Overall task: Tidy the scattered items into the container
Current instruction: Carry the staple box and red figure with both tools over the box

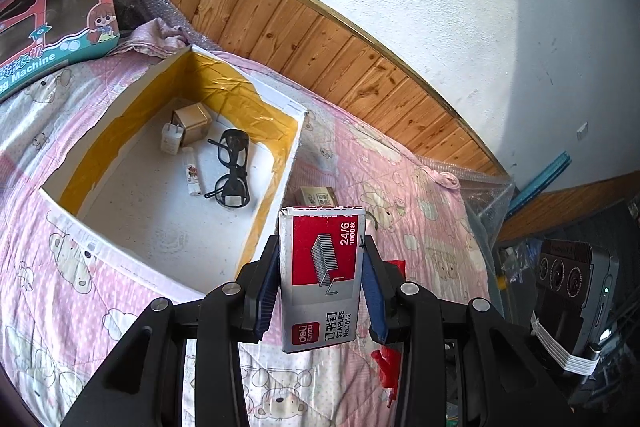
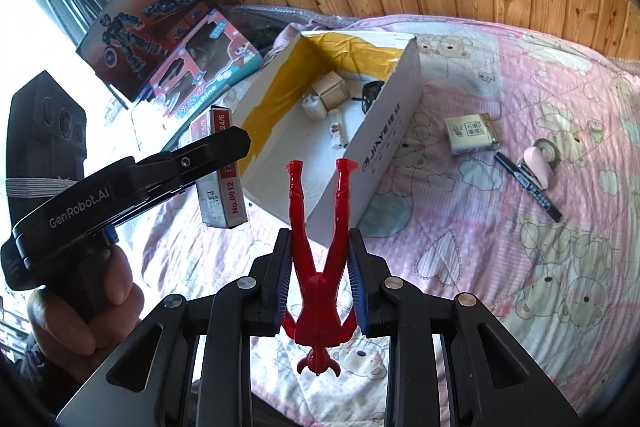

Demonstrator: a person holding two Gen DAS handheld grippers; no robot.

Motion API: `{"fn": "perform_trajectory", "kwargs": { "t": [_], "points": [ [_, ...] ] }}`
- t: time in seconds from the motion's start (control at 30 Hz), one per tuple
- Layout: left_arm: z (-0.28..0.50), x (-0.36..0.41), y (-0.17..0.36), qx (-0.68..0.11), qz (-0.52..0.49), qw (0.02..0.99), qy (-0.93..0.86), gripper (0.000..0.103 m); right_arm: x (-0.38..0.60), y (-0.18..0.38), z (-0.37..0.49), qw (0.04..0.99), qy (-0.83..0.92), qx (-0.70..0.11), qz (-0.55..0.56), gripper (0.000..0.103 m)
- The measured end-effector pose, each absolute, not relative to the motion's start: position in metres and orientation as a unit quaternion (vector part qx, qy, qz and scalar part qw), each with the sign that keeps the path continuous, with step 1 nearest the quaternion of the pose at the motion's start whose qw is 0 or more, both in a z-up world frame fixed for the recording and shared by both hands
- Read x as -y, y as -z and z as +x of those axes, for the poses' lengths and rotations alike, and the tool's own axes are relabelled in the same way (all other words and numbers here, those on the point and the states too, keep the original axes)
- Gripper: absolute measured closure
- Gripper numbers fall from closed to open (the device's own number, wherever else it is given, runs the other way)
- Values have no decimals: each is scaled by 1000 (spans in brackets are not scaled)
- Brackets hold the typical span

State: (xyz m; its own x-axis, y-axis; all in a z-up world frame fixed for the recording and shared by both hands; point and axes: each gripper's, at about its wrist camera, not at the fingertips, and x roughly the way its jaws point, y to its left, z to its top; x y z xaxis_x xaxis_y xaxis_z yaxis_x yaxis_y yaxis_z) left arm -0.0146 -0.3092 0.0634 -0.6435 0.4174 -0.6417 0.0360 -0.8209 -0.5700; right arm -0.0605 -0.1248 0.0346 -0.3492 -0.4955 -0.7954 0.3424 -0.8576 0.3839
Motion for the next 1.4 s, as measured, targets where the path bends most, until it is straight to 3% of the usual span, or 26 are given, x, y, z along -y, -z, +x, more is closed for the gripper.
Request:
{"fn": "perform_trajectory", "kwargs": {
  "t": [0.83, 1.4],
  "points": [
    [-50, 379, -69, 276, -390, 37, -878, 64, 189, -58, -112, 325, 806, 39, 493, 76],
    [-84, 399, -47, 240, -441, 21, -865, 64, 226, -32, -146, 335, 794, 18, 507, 76]
  ]
}}
